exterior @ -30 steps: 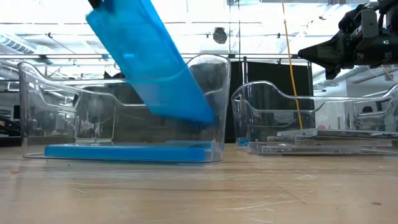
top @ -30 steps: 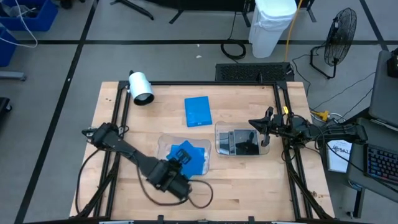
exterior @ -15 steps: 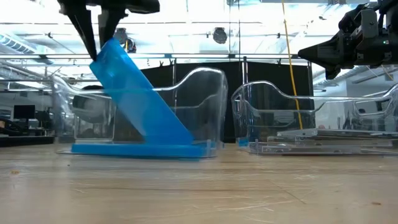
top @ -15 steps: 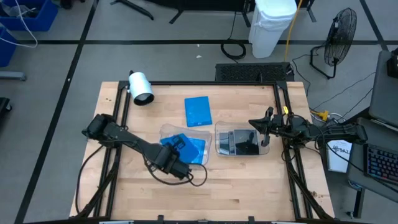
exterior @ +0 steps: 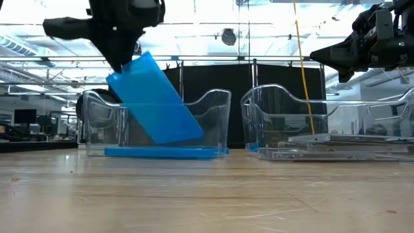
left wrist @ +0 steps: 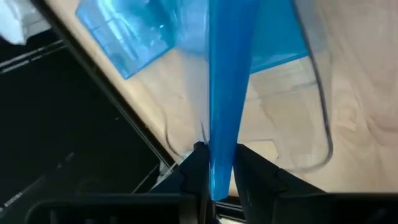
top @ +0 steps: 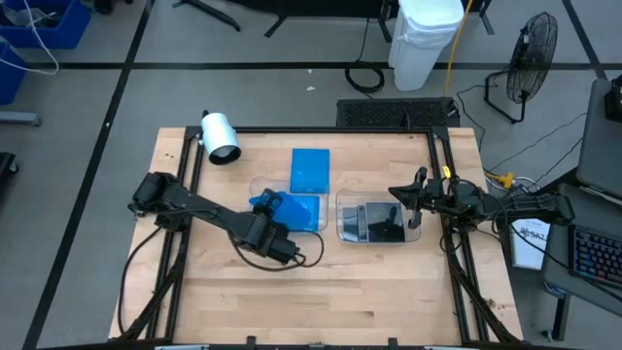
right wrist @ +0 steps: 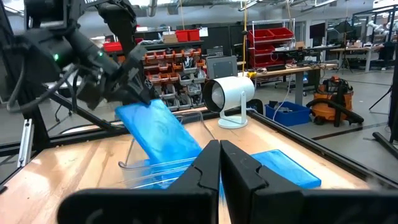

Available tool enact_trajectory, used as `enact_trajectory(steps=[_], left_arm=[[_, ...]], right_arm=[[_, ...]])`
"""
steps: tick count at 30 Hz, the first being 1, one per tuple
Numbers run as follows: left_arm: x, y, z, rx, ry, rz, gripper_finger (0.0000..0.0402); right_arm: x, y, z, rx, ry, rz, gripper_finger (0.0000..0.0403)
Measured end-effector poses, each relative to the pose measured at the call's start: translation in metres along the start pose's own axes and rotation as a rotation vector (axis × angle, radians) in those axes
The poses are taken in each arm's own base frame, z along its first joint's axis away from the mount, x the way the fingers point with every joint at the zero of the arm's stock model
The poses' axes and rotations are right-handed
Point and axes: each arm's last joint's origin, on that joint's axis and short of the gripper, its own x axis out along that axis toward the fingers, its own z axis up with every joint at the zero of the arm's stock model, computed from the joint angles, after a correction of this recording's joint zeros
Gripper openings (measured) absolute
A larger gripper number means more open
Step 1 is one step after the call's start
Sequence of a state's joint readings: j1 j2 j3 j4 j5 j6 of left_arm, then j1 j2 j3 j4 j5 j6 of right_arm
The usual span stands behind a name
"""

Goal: Pick & place jewel cases by type
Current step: Put the blue CD case into the left transparent bin

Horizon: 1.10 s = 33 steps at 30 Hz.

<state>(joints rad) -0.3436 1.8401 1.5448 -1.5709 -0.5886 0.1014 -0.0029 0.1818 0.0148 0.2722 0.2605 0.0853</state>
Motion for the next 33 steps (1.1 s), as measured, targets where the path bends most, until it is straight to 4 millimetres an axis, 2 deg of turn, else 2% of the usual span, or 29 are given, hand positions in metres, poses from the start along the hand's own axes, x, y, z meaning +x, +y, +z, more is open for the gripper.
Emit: enact_trajectory(steps=[13,15,17,20,22,29,33], left_arm=[[-0.025,0.015,-0.035,-0.292,-0.132,-0.011,0.0085],[-0.029,0.016,-0.039,-0.392,-0.155,-0.035,0.0085],[-0.032,0.017,-0.039,-0.588,-0.200,-0.106,0.0085],[-0.037,0.020,-0.031,-0.869,-0.302,-0.207,0.0085],[-0.040,0.024,-0.023,-0.969,-0.383,-0.238,0.0085],[-0.049,0.035,0.009,-1.019,-0.661,-0.331,0.0085],[-0.042,0.033,0.037,-1.000,-0.721,-0.466,0.0085]], right_arm=[[0.000,0.000,0.000,0.000,0.000,0.000,0.0004],[0.000,0.000,0.000,0.000,0.000,0.001,0.0004],[0.000,0.000,0.000,0.000,0.000,0.001,0.0004],[0.000,0.000,0.000,0.000,0.000,0.000,0.0004],[0.000,0.000,0.000,0.000,0.000,0.000,0.0004],[0.000,0.000,0.000,0.000,0.000,0.000,0.0004],[0.000,0.000,0.000,0.000,0.000,0.000,0.0004]])
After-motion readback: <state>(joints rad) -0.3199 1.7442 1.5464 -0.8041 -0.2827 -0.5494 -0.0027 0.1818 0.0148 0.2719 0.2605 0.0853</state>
